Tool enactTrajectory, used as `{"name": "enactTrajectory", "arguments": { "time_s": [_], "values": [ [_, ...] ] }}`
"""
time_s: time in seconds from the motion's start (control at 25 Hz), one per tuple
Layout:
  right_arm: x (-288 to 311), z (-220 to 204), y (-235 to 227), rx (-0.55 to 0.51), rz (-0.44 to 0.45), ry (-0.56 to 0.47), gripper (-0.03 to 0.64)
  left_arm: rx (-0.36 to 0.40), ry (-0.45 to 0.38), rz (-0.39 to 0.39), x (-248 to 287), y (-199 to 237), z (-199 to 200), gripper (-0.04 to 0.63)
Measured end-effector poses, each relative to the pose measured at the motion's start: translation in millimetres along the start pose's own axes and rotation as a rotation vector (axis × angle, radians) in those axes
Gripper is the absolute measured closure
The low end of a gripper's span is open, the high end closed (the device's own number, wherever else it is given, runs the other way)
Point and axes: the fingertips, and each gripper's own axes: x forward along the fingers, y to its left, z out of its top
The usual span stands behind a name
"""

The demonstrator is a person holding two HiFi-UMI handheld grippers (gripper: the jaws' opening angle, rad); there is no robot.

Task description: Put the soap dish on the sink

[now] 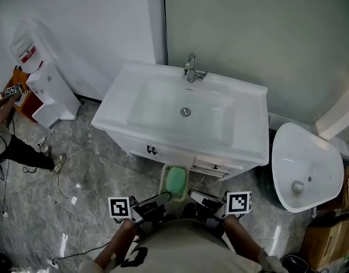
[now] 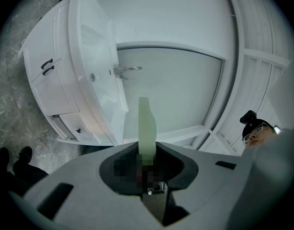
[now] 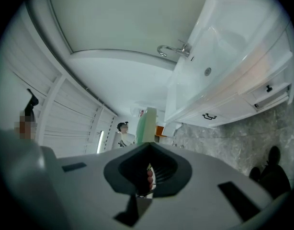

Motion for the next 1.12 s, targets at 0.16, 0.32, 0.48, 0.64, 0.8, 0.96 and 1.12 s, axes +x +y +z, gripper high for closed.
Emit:
{"name": "enactTrajectory", "arguments": {
  "time_s": [0.16, 0.32, 0.48, 0.64, 0.8, 0.96, 1.12],
  "values": [
    [-10, 16, -8, 0.022, 0.007, 0.001, 0.607, -0.030, -0.022, 0.013, 18, 3, 3, 0.508],
    [-22, 28, -19, 0.036, 0.008, 0.007, 0.607, -0.048, -0.048, 0.021, 33, 5, 5, 0.508],
    [-28, 36, -23, 0.042, 0.028, 0.027, 0.607, -0.063, -0.075, 0.046, 43, 9, 7, 0.508],
    [-30, 40, -25, 0.040, 0.050, 0.051, 0.607, -0.037, -0.075, 0.058, 52, 9, 8, 0.508],
    [-29, 41, -25, 0.024, 0.057, 0.061, 0.607, -0.046, -0.077, 0.060, 55, 9, 10, 0.508],
    [-27, 43, -28, 0.024, 0.032, 0.064, 0.607, -0.050, -0.072, 0.051, 56, 10, 18, 0.508],
    [-15, 50, -32, 0.019, 0.009, 0.044, 0.607, -0.057, -0.057, 0.043, 53, 16, 36, 0.508]
  ]
}}
